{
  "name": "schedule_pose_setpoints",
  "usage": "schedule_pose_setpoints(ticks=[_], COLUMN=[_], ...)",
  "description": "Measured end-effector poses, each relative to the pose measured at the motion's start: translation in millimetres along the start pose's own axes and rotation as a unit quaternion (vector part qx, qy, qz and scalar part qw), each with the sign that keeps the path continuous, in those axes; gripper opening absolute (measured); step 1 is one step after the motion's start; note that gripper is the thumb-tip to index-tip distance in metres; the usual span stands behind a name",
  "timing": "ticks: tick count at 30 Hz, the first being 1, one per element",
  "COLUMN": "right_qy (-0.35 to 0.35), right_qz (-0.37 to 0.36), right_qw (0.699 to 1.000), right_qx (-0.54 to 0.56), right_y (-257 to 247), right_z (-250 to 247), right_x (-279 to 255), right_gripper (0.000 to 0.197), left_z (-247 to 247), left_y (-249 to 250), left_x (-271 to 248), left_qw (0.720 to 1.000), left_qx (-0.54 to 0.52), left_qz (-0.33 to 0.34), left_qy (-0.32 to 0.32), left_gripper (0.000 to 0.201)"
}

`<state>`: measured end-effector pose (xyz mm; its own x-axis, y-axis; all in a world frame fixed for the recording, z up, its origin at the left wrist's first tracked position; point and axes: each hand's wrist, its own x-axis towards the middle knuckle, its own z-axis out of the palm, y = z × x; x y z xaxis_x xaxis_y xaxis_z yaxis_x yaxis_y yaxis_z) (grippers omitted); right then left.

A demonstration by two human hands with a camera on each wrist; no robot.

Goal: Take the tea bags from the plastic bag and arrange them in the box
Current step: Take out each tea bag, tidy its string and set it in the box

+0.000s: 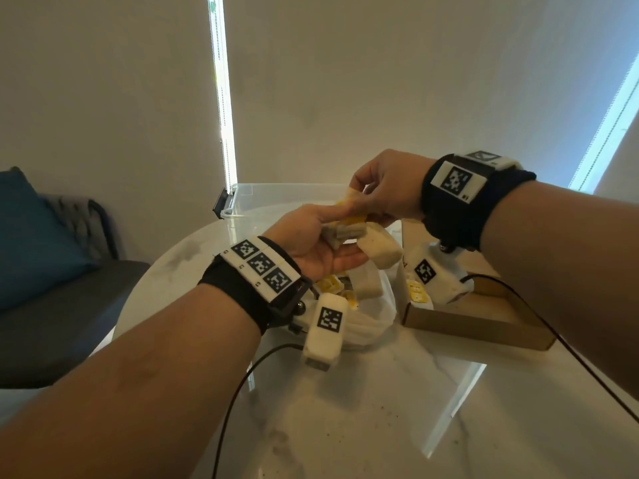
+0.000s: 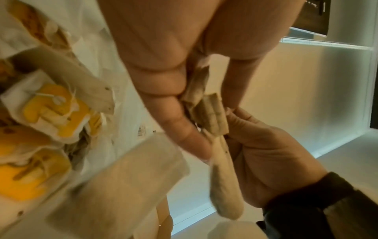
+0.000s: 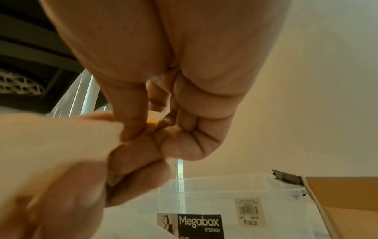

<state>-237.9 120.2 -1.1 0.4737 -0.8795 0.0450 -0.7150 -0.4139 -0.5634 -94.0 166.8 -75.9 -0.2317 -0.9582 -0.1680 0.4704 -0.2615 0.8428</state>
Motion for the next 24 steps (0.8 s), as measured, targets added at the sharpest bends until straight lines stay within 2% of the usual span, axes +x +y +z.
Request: schedule_pose_setpoints(ticks=[2, 6, 9, 11, 14, 18, 24], right_qy=[0.002, 0.023, 0.041, 0.015, -0.026, -0.012, -0.010], right_qz=[-0.001, 0.013, 0.042, 0.058, 0.058, 0.056, 0.071], right_qw=[1.000, 0.999, 0.995, 0.995, 0.997, 0.998, 0.995], right_qx=[-0.012, 0.032, 0.081, 0.076, 0.035, 0.037, 0.074], right_y=[-1, -2, -2, -1, 3, 7, 15], right_z=[4, 9, 11, 13, 17, 13, -8], right_x=[0, 2, 2, 0, -5, -7, -13], right_gripper=[0.009, 0.021, 0.026, 0.030, 0.025, 0.015, 0.022], left_z=[-2, -7, -10, -11, -11, -12, -17], left_y=[-1, 0, 0, 2, 6, 10, 11], left_x=[4, 14, 18, 19, 18, 16, 10], left_qw=[0.999, 0.993, 0.986, 0.984, 0.981, 0.979, 0.982], left_qx=[-0.008, -0.007, -0.029, -0.041, -0.059, -0.084, -0.081], left_qz=[0.022, 0.073, 0.095, 0.104, 0.098, 0.085, 0.055], left_qy=[0.032, 0.094, 0.131, 0.141, 0.154, 0.164, 0.161], left_gripper=[0.021, 0.012, 0.011, 0.014, 0.015, 0.015, 0.022])
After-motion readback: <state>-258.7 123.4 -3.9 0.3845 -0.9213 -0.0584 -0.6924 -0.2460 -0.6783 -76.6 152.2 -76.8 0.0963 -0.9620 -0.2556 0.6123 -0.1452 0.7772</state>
